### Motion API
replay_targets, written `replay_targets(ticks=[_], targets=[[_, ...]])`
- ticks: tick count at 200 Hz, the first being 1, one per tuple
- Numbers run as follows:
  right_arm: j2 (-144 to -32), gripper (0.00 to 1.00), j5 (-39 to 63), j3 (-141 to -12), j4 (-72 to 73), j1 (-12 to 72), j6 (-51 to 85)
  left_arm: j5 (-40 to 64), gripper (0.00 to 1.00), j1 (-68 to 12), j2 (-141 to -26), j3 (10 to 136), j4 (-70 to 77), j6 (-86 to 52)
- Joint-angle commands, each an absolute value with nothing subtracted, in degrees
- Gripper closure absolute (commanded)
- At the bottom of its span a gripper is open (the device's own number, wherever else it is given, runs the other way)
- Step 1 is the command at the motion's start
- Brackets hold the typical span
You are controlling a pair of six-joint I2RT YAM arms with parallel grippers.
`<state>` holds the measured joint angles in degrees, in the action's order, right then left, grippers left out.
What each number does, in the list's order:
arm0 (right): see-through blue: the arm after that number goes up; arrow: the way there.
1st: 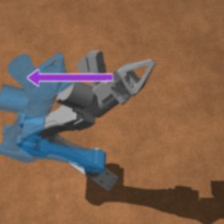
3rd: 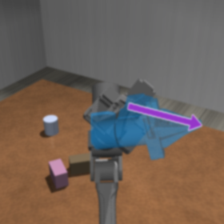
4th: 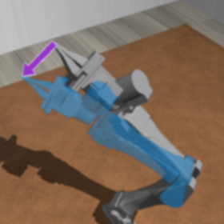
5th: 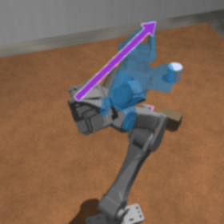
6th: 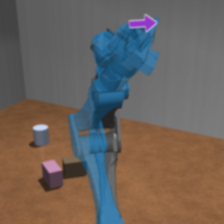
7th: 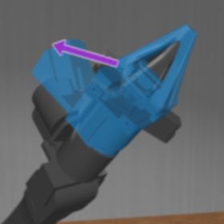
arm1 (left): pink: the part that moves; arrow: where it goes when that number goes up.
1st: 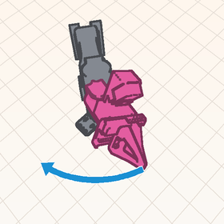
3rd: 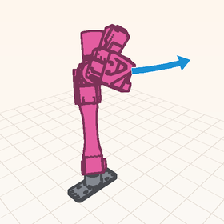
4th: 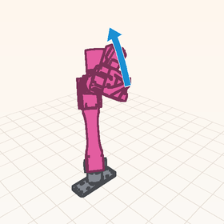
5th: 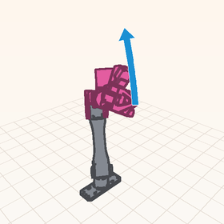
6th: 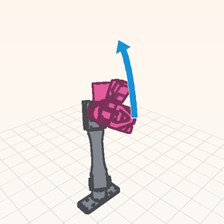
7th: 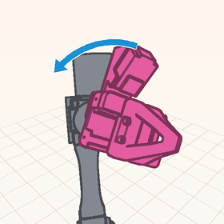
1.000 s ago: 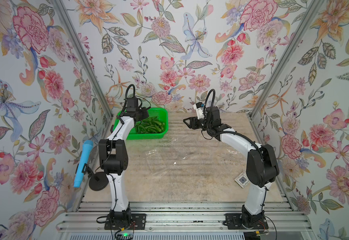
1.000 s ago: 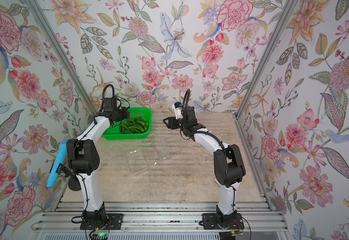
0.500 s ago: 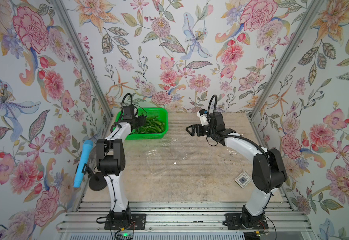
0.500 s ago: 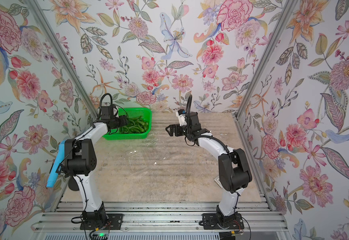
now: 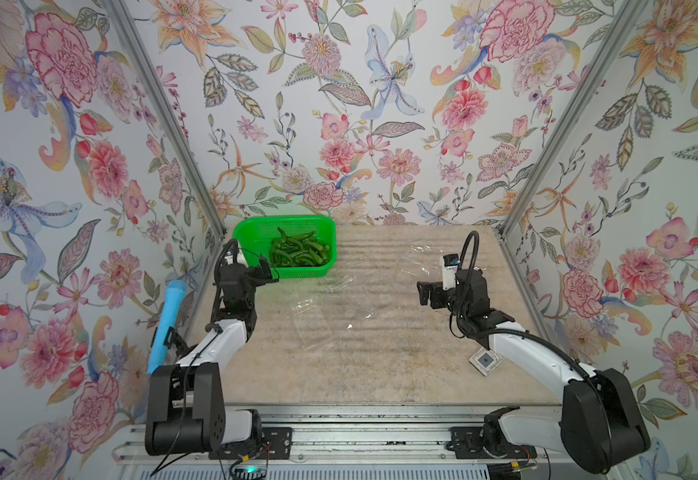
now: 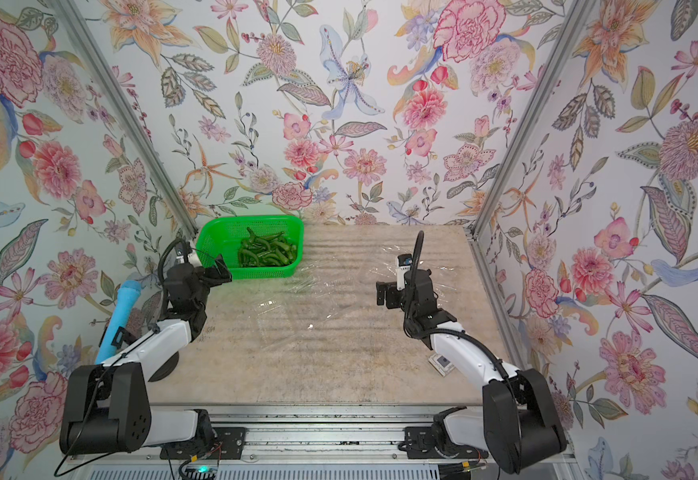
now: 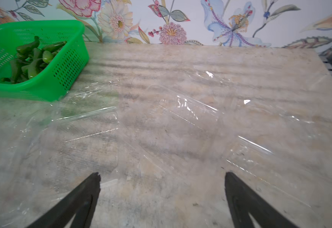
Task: Take small green peppers out of containers
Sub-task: Reset both arms
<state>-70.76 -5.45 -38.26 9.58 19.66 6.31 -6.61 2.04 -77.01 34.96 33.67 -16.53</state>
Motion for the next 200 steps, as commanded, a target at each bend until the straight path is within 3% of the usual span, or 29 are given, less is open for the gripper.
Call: replay_targets(ticks=[1, 68, 113, 158, 200], targets=[[-64.8, 0.0, -16.2, -34.8, 14.1, 19.5, 1.8, -10.1, 0.0, 2.3, -75.8, 30.5, 43.6, -12.0], [-56.8, 0.0, -22.6, -18.4, 26.0, 15.6, -3.0, -10.1, 0.0, 2.4, -73.2, 14.6, 62.6, -7.2], [-60.6, 0.0, -13.7, -11.9, 40.3, 10.5, -3.6, -10.4, 0.0, 2.4, -77.2, 10.3, 70.1, -7.3], [-72.6, 0.0, -0.4, -11.7, 55.2, 4.0, -5.1, -8.3, 0.0, 2.1, -84.4, 5.7, 85.8, -4.7], [-85.4, 0.0, 10.2, -11.8, 69.2, 0.2, -5.4, -9.8, 0.0, -1.7, -89.1, 5.6, 91.1, -0.6]])
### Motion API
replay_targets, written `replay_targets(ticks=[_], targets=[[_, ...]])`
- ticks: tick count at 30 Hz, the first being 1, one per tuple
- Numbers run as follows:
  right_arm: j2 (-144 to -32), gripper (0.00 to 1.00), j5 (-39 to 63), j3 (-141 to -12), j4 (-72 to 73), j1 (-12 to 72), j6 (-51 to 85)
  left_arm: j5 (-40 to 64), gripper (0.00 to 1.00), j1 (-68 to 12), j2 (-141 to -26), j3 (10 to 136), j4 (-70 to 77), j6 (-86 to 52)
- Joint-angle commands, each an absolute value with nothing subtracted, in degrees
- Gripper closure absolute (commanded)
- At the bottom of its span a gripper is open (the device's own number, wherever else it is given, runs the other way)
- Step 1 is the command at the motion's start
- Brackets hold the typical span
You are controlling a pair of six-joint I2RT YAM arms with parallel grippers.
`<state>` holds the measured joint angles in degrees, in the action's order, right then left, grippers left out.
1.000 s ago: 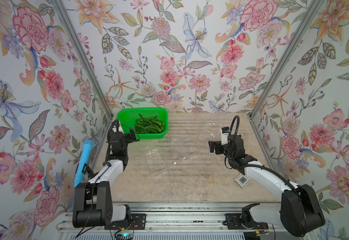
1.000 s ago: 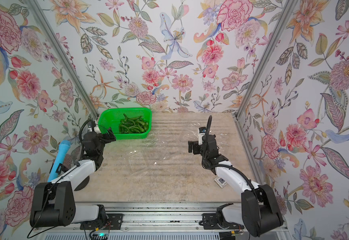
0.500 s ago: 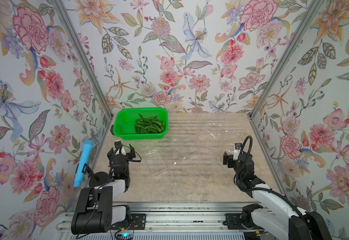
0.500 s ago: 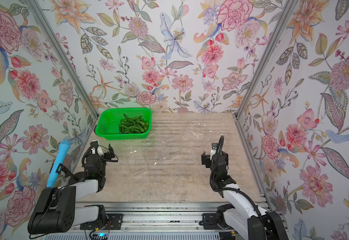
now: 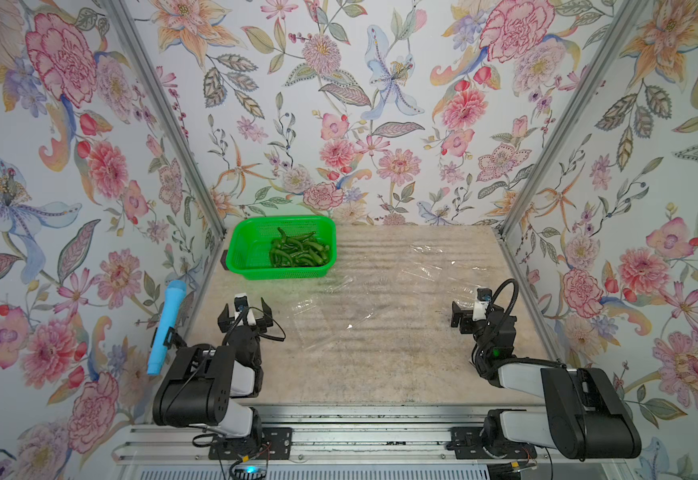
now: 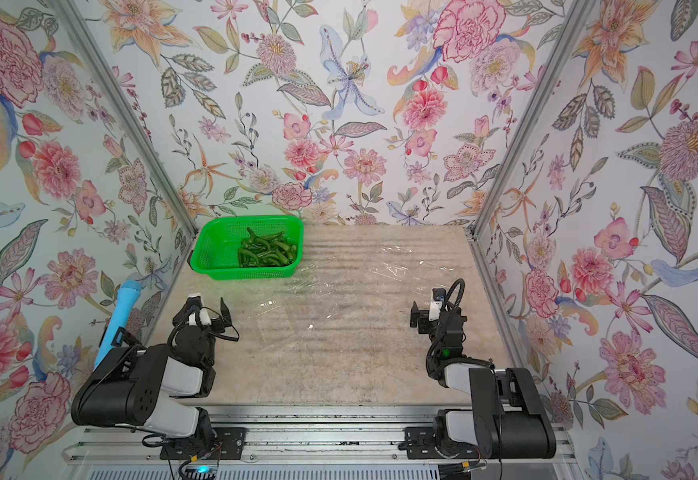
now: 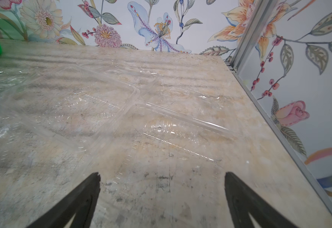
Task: Take small green peppers out of containers
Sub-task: Reset both arms
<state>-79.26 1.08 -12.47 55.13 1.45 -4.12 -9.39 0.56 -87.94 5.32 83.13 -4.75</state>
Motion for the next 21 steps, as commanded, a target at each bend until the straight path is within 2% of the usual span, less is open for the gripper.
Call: replay_targets(ticks=[1, 3, 5, 9, 21], targets=[[-85.9, 0.0, 10.3, -11.8, 69.6, 0.2, -5.4, -9.9, 0.0, -1.8, -89.1, 5.7, 90.7, -0.4], [-89.7, 0.0, 9.9, -12.0, 74.2, 0.2, -4.6, -10.4, 0.0, -3.1, -89.2, 7.6, 88.0, 1.3], [-87.0, 0.0, 6.1, -14.8, 64.1, 0.2, -3.9, -10.0, 0.0, -3.3, -88.9, 8.9, 83.6, 1.5], [-88.1, 0.0, -1.4, -16.9, 62.2, 0.3, -1.0, -10.8, 0.0, -3.3, -89.1, 8.9, 83.9, 1.6], [-88.5, 0.0, -5.0, -16.7, 63.3, 2.5, -2.6, -12.8, 0.0, -3.3, -89.1, 10.7, 82.9, 0.7]])
